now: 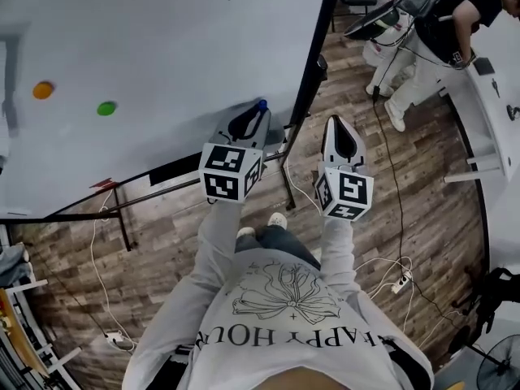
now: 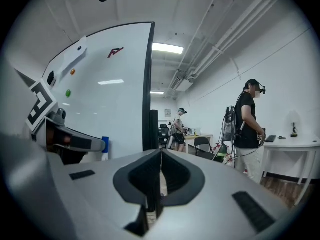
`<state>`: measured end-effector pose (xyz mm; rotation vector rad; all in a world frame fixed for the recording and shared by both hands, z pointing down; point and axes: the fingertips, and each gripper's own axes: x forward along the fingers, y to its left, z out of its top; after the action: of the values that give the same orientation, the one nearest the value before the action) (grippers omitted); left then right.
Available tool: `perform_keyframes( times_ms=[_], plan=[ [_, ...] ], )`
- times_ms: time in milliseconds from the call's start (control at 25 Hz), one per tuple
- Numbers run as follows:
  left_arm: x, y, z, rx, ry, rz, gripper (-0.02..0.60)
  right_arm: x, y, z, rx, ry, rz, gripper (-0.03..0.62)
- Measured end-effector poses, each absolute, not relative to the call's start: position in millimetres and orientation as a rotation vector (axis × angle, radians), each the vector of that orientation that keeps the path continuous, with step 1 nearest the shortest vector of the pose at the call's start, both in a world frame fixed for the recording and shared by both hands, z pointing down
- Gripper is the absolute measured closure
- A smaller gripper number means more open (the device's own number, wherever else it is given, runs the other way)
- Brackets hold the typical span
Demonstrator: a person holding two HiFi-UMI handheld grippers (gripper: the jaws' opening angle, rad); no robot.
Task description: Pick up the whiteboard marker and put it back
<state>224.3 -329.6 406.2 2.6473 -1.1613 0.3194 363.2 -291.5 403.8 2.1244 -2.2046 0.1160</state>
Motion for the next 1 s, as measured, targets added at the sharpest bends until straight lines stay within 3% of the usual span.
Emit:
perform_keyframes(
  times_ms=[1000],
  plan=[
    [58, -300, 401, 2.516, -1.406, 0.291, 0.522, 210, -293, 395, 1.896, -2.365, 0.082, 0.591]
  ],
)
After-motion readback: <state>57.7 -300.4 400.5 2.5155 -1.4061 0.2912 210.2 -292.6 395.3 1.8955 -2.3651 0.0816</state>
